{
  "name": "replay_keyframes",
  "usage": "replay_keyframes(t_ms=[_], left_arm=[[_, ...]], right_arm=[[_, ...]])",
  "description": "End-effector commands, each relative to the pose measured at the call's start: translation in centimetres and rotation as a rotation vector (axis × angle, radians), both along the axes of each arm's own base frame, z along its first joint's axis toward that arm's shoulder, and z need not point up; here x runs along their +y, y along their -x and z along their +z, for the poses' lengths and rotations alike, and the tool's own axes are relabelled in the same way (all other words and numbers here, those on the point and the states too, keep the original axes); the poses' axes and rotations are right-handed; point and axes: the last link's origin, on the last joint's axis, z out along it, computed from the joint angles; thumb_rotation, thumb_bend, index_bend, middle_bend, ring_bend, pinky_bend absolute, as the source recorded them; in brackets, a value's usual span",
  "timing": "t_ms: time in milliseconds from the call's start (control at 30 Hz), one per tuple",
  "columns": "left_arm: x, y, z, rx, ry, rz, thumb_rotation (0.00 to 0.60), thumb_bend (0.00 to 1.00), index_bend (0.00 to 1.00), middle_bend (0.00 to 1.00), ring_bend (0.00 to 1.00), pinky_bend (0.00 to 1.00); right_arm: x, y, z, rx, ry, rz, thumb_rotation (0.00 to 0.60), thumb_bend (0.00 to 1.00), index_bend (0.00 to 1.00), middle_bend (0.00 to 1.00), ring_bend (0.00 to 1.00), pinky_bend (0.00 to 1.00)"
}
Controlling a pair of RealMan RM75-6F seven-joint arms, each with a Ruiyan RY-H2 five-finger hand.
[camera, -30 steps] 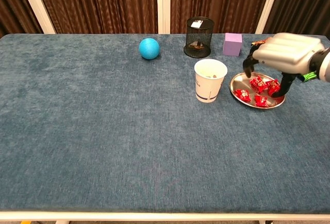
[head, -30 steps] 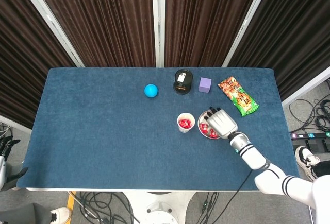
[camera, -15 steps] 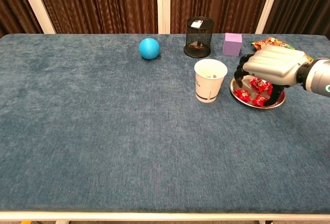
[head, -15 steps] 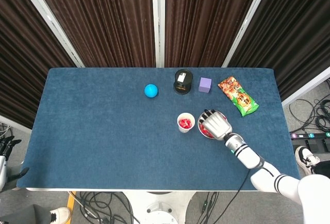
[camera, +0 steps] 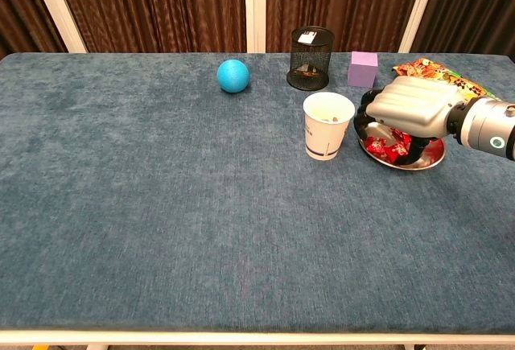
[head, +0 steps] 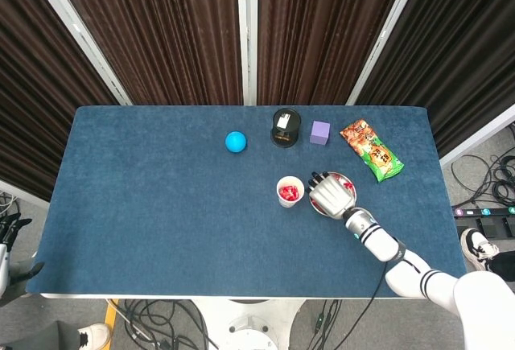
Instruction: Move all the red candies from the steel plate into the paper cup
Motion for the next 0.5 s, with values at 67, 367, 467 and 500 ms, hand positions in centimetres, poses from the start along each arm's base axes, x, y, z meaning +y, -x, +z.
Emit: replay_keyframes(t_ms=[67, 367, 467, 500], left_arm=[[-0.08, 0.10, -0.10, -0.002, 0.002, 0.002, 0.600, 0.00, 0.29, 0.25, 0.14, 0.21], [0.15, 0.09, -0.14, -0.002, 0.005, -0.003, 0.600, 0.00, 0.29, 0.25, 0.14, 0.21], [0.16, 0.12, -0.16, -0.003, 0.005, -0.002, 0.600, 0.00, 0.29, 0.25, 0.14, 0.21], [0.14, 0.12, -0.17, -0.003, 0.005, -0.002, 0.600, 0.00, 0.29, 0.25, 0.14, 0.21]], right_arm=[[0.01, 0.30, 0.03, 0.004, 0.002, -0.009, 0.600, 0.12, 0.42, 0.32, 0.15, 0.33], [0.05, 0.82, 0.20, 0.003, 0.013, -0.022, 0.600, 0.21, 0.50, 0.39, 0.17, 0.34], [0.06, 0.90, 0.17, 0.002, 0.015, -0.024, 0.600, 0.24, 0.53, 0.40, 0.17, 0.34], [0.06, 0.90, 0.16, 0.001, 0.016, -0.023, 0.600, 0.26, 0.54, 0.41, 0.18, 0.35]])
